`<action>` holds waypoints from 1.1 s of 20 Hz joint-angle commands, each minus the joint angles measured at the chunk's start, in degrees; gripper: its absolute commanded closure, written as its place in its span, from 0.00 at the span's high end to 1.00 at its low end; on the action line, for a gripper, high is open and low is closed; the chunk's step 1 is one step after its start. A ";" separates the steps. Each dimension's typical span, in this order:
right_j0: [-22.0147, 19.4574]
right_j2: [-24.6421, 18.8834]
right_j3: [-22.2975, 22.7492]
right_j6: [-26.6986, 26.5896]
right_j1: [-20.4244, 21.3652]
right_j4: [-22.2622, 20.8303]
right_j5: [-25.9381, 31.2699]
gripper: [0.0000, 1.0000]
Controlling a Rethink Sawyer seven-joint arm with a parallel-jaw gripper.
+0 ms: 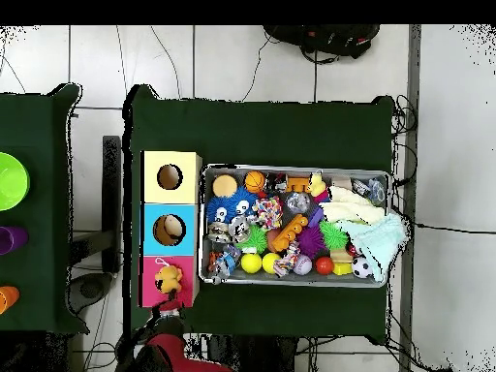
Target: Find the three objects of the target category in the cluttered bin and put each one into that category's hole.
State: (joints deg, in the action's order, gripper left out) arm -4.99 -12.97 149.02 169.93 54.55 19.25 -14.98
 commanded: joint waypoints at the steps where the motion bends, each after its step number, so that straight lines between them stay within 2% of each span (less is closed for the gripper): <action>1: 1.56 2.10 -12.23 5.18 -3.54 7.15 5.18 1.00; 6: 2.00 3.13 -13.17 4.26 -3.74 7.79 6.30 1.00; 12: -1.04 2.12 -11.73 3.12 -2.96 3.77 6.19 1.00; 19: -4.26 -0.75 -7.64 4.69 0.59 -0.13 5.69 1.00; 22: -6.91 -3.59 -3.78 6.61 5.79 -2.56 7.62 1.00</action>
State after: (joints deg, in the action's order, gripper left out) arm -8.51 -11.92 144.30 169.93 55.99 19.44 -13.78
